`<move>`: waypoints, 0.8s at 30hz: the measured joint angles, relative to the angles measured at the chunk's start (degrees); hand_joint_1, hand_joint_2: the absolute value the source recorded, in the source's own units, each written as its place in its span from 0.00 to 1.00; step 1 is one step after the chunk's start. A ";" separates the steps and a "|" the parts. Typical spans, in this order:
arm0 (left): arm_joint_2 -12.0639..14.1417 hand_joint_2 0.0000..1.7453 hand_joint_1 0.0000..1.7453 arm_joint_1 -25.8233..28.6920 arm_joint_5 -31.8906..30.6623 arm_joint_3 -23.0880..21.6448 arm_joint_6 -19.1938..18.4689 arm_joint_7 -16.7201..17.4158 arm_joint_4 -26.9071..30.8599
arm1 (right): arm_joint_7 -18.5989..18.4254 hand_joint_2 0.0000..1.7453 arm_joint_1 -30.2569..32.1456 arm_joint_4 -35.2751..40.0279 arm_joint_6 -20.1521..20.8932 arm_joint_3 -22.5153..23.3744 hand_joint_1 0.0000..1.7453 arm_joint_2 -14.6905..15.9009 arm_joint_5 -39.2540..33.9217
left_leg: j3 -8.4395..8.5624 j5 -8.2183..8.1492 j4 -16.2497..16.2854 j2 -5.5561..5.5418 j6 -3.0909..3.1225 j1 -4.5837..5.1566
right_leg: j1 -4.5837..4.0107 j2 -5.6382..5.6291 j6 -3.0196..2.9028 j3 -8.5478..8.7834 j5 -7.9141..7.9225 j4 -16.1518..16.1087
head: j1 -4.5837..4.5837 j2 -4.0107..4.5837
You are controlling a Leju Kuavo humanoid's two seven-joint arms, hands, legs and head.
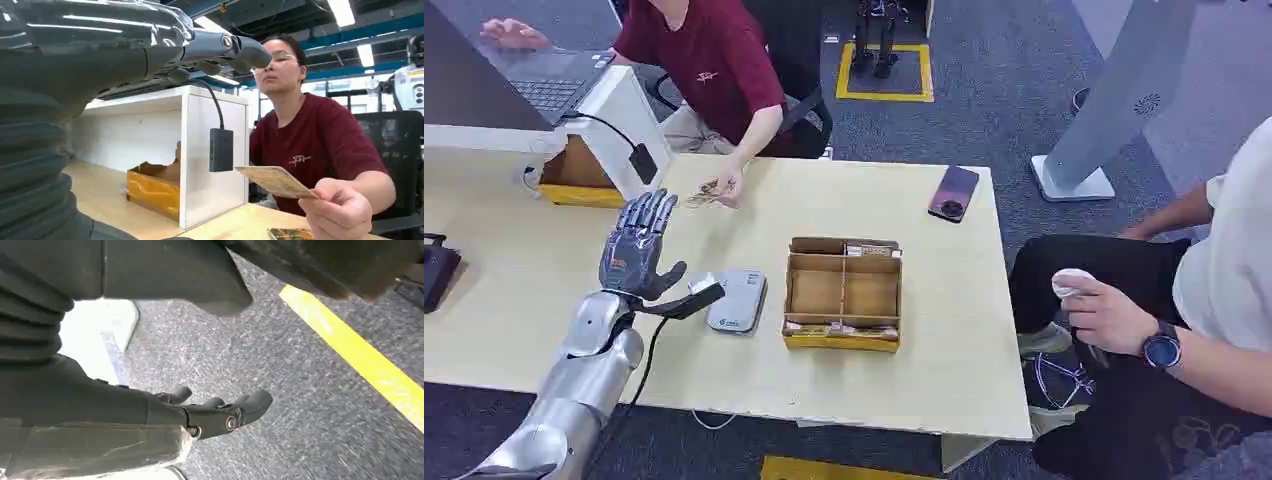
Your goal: Pass the card to the sensor for recognition and then transmit it.
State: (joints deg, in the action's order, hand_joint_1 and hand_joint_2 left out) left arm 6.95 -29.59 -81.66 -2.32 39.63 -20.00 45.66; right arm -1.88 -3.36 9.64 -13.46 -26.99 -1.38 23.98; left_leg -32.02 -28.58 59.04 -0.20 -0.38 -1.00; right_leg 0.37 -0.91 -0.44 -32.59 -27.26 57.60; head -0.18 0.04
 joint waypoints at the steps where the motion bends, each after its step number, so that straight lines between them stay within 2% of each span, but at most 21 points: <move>1: -0.22 1.00 0.00 -0.15 -0.04 0.00 0.00 0.11 -0.09 | 0.37 1.00 -0.07 0.02 -0.15 0.00 0.00 0.02 -0.02 | 0.00 0.00 0.00 0.01 0.00 0.00 | 0.00 -0.01 0.00 0.00 0.00 0.00 | 0.02 0.00; 5: -0.37 1.00 0.00 -0.22 0.44 0.00 0.00 -0.59 -0.11 | 1.47 1.00 -0.47 0.04 -0.26 0.02 0.00 0.02 -0.11 | 0.01 0.00 0.00 -0.01 -0.01 0.00 | 0.00 0.01 -0.01 0.00 0.01 0.00 | 0.00 0.00; 13: -0.63 1.00 0.01 -0.21 0.81 0.00 0.00 -1.62 -0.11 | 0.86 1.00 -0.30 0.00 0.11 0.02 0.00 0.04 0.24 | 0.01 0.01 0.00 -0.01 -0.01 -0.01 | -0.01 0.01 -0.01 -0.01 0.01 0.00 | 0.00 0.00; 14: -0.76 1.00 0.70 -0.22 0.94 0.00 0.02 -1.62 -0.11 | 0.83 1.00 -0.23 0.00 0.22 0.02 0.00 0.04 0.33 | 0.00 0.01 0.00 -0.01 -0.01 -0.01 | 0.00 0.01 -0.01 -0.01 0.01 0.00 | 0.00 0.00; 15: -0.85 1.00 1.00 -0.22 1.00 0.00 0.00 -1.62 -0.11 | 0.75 1.00 -0.16 0.00 0.24 0.00 0.00 0.04 0.41 | 0.00 0.01 0.00 -0.01 -0.01 -0.01 | 0.00 0.01 -0.01 -0.01 0.01 0.00 | 0.02 0.00; 24: -1.31 1.00 1.00 -0.54 3.08 0.00 0.00 -3.70 -1.03 | 0.96 1.00 -0.03 0.00 -0.09 0.02 0.00 0.26 0.72 | 0.01 0.01 0.00 0.00 -0.01 -0.01 | 0.00 0.00 -0.01 -0.01 0.01 0.00 | 0.00 0.00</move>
State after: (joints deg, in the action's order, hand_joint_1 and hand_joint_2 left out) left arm 5.64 -30.13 -78.57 -2.32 39.63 -23.69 44.63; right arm -0.92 -3.39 9.64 -13.55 -26.97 -1.11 24.70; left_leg -32.01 -28.57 59.04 -0.20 -0.39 -1.00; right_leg 0.36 -0.91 -0.45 -32.60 -27.24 57.60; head -0.17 0.04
